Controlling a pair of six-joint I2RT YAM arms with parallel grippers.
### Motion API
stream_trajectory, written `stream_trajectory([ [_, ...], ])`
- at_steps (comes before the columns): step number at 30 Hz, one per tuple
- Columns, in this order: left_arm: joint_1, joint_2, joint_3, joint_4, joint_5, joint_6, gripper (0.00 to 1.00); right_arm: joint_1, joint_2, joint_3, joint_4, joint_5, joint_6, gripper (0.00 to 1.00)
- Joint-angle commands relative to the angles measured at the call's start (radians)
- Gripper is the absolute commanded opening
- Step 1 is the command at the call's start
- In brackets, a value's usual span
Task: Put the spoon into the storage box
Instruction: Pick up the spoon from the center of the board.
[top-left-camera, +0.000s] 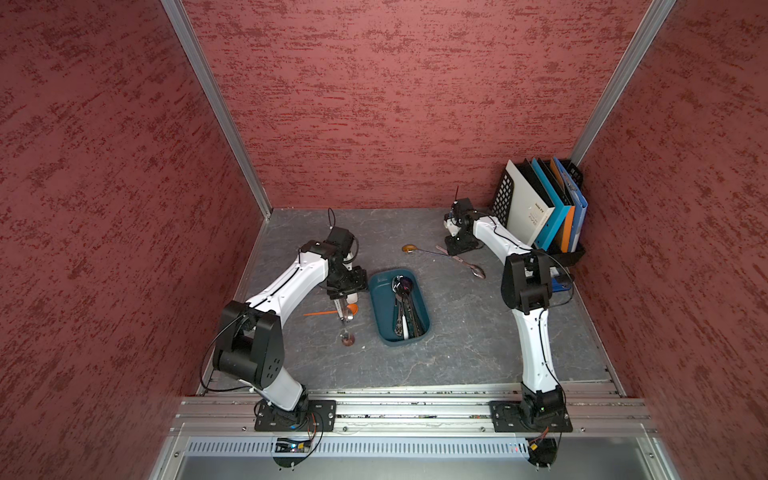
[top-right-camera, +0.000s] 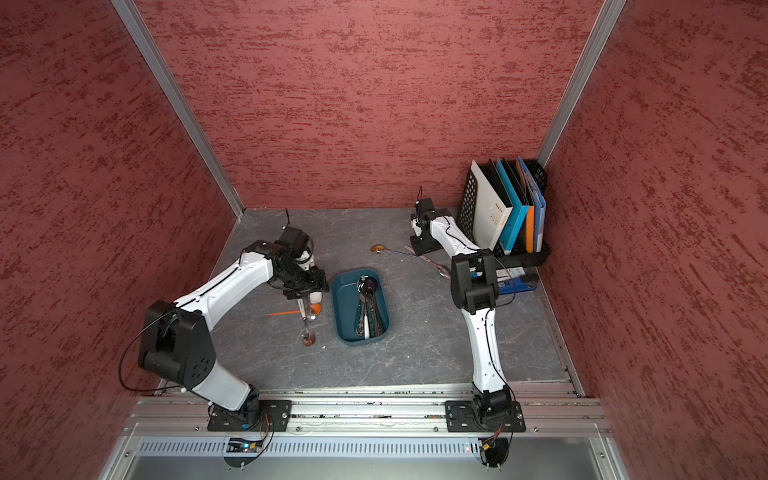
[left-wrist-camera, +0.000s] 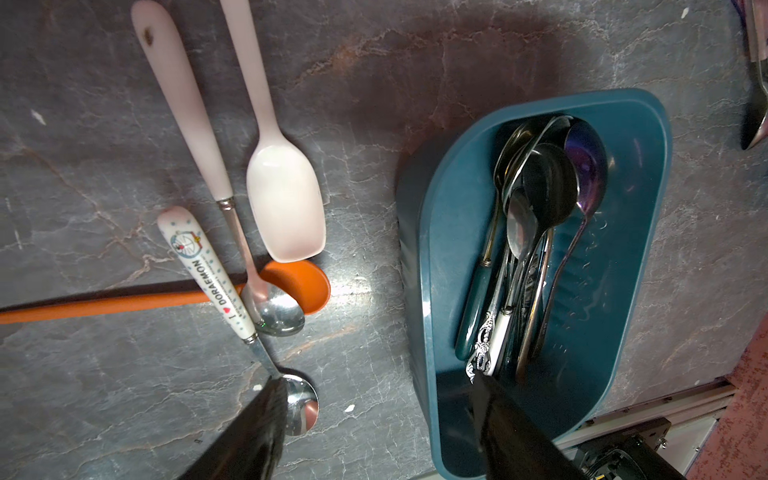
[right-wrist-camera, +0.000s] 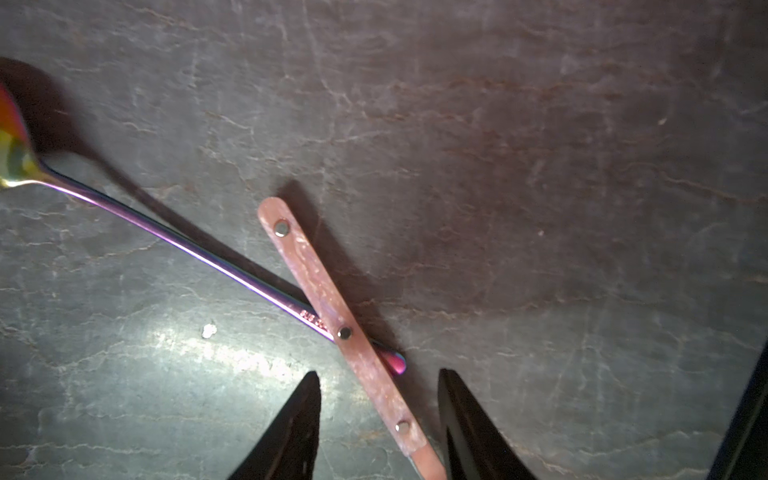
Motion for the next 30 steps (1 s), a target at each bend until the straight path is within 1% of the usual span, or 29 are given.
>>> stream_trajectory([
  [1, -0.005, 0.014, 0.030, -0.015, -0.010, 0.001, 0.73, -0.017, 0.017, -0.025, 0.007, -0.001, 0.006, 0.46],
  [12, -0.009, 0.022, 0.032, -0.014, -0.007, 0.000, 0.73, -0.026, -0.004, -0.118, 0.036, -0.027, 0.004, 0.35],
  [17, -0.009, 0.020, 0.026, -0.012, -0.007, 0.003, 0.73, -0.027, -0.025, -0.168, 0.052, -0.036, -0.010, 0.22],
  [23, -0.009, 0.012, 0.018, -0.011, -0.007, 0.006, 0.73, -0.027, -0.057, -0.234, 0.072, -0.029, -0.037, 0.12],
  [25, -0.009, 0.010, 0.016, -0.010, -0.009, 0.006, 0.73, -0.026, -0.069, -0.253, 0.079, -0.035, -0.047, 0.09],
  [30, -0.009, 0.002, 0.015, -0.011, -0.011, 0.016, 0.73, -0.026, -0.117, -0.304, 0.109, -0.016, -0.053, 0.06],
])
